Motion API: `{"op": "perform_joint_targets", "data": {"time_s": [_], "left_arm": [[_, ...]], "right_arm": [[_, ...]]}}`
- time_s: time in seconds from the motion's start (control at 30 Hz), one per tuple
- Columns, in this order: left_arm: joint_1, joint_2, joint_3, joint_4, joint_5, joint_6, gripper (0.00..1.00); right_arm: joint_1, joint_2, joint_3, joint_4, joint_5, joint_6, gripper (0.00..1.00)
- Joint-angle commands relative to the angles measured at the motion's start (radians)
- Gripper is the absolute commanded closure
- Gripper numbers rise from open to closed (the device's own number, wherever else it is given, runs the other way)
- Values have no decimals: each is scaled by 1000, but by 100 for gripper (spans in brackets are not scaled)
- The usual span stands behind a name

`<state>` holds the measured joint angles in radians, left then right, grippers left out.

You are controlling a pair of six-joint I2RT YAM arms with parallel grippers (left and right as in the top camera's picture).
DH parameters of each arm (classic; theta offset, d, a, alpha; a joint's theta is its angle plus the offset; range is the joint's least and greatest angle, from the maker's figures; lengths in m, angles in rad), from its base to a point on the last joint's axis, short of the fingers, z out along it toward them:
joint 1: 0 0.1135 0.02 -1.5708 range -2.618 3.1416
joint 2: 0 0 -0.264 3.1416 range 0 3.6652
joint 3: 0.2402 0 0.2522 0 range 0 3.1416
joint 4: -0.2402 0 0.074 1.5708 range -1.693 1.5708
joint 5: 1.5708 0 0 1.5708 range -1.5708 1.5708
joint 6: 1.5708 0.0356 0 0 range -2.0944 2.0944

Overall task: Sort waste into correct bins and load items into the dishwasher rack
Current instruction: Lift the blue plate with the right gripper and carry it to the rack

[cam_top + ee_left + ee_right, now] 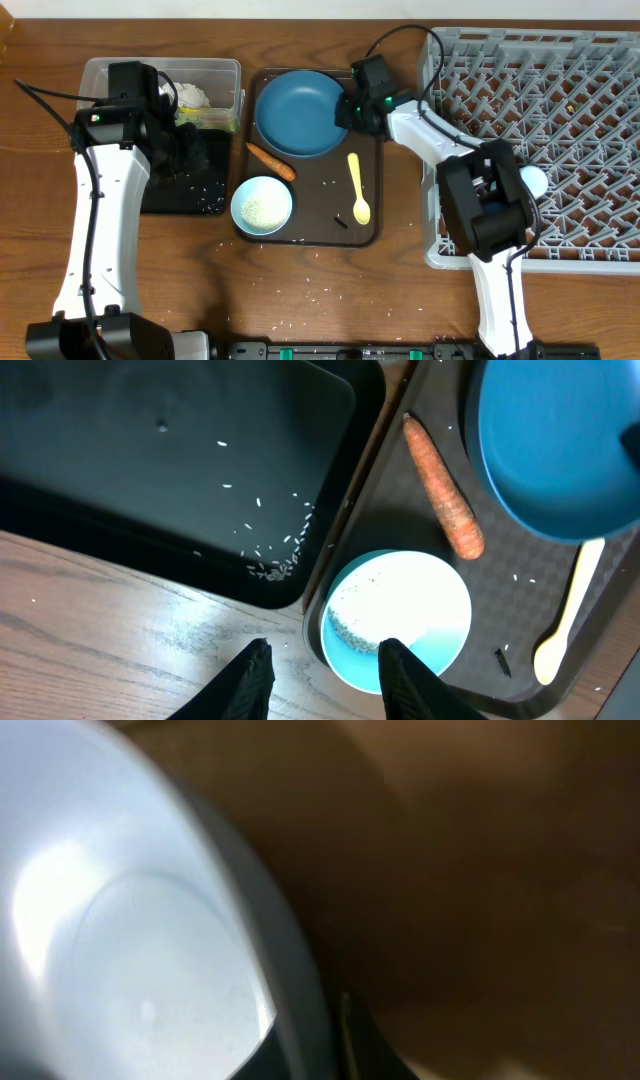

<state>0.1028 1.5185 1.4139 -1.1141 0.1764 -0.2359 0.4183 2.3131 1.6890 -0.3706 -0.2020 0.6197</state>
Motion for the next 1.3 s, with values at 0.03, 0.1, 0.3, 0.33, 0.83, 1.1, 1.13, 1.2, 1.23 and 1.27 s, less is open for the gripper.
{"op": "perform_joint_targets", "data": {"time_s": [0.03,0.1,0.3,0.33,0.83,1.1,1.13,1.2,1.23,1.27], "left_arm": [[2,-9,-3,5,-9,-6,58],[2,-9,-3,6,-9,-5,57],[2,-9,-3,19,-9,-5,55],[2,-9,-3,20,-9,-5,55],[2,-9,-3,25,-9,-10,51],[2,-9,-3,69,-9,-10,51],[2,-9,-3,80,-9,-10,51],[2,-9,-3,96,-9,-10,51],[2,-9,-3,100,-9,-10,51],[2,-9,-3,104,-9,-10,52]], "right_arm": [[-47,-97,-2,-21,-10,-92,99],[-61,-158,-2,-39,-16,-134,99],[-122,-380,-2,-122,22,-234,99],[-134,-415,-2,-143,54,-242,99],[-356,-657,-3,-427,1250,-259,99],[-511,-505,-3,-48,1258,-859,99],[-521,-485,-3,-1,1263,-950,99],[-534,-447,-3,97,1307,-1112,99],[-539,-434,-3,136,1325,-1172,99],[-544,-419,-3,182,1338,-1241,99]]}}
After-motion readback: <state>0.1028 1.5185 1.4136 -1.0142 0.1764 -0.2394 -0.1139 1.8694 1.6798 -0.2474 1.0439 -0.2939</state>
